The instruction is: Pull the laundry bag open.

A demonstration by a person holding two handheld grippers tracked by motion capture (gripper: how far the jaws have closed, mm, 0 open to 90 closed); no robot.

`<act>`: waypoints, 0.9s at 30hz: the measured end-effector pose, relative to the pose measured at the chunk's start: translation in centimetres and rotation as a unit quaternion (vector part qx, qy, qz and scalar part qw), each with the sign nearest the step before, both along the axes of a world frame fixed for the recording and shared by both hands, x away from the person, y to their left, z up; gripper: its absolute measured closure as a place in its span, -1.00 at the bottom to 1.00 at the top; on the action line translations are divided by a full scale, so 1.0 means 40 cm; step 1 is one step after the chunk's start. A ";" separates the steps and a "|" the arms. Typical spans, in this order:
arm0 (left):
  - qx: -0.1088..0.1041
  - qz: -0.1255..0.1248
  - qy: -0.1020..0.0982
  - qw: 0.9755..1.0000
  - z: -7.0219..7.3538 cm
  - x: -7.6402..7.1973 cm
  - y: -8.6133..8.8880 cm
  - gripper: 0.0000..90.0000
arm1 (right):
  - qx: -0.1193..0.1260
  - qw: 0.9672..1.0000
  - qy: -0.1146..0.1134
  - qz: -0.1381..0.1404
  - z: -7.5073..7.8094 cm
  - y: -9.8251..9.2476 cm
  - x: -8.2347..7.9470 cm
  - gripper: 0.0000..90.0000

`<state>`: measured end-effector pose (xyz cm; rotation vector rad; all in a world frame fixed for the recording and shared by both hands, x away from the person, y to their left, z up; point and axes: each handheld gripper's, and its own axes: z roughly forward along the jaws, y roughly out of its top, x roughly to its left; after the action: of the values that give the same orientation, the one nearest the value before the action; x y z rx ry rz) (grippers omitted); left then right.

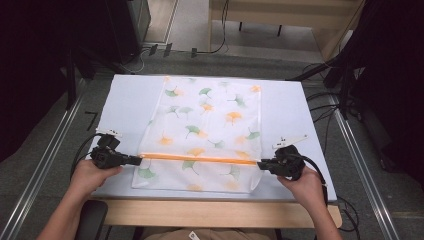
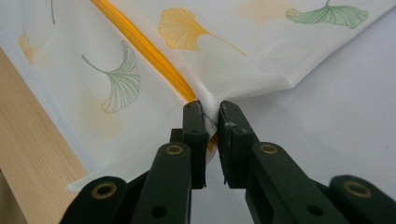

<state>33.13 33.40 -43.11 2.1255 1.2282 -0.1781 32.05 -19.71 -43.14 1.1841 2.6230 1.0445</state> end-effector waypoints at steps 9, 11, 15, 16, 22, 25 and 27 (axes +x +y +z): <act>-0.005 0.025 0.006 1.000 -0.006 -0.004 0.044 1.00 | 0.000 1.000 0.002 -0.001 -0.001 -0.004 0.002 0.86; -0.009 0.024 0.004 1.000 -0.006 -0.006 0.052 1.00 | 0.003 1.000 0.003 0.000 -0.002 -0.005 0.003 0.86; -0.001 0.021 0.005 1.000 -0.004 -0.008 0.047 1.00 | -0.003 1.000 0.003 0.002 -0.004 -0.001 0.004 0.86; -0.002 0.019 0.005 1.000 -0.004 -0.008 0.046 1.00 | -0.004 1.000 0.004 0.000 -0.004 -0.002 0.004 0.86; -0.001 0.013 0.005 1.000 -0.007 -0.007 0.037 1.00 | -0.005 1.000 0.006 -0.005 -0.008 -0.008 0.007 0.86; 0.001 0.011 0.007 1.000 -0.008 -0.006 0.030 1.00 | -0.005 1.000 0.006 -0.008 -0.011 -0.012 0.010 0.86; 0.002 0.009 0.008 1.000 -0.008 -0.006 0.024 1.00 | -0.007 1.000 0.010 -0.011 -0.013 -0.016 0.012 0.86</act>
<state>32.90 34.35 -43.44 2.1201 1.2560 -0.1848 32.54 -20.37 -43.65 1.2237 2.6214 1.0129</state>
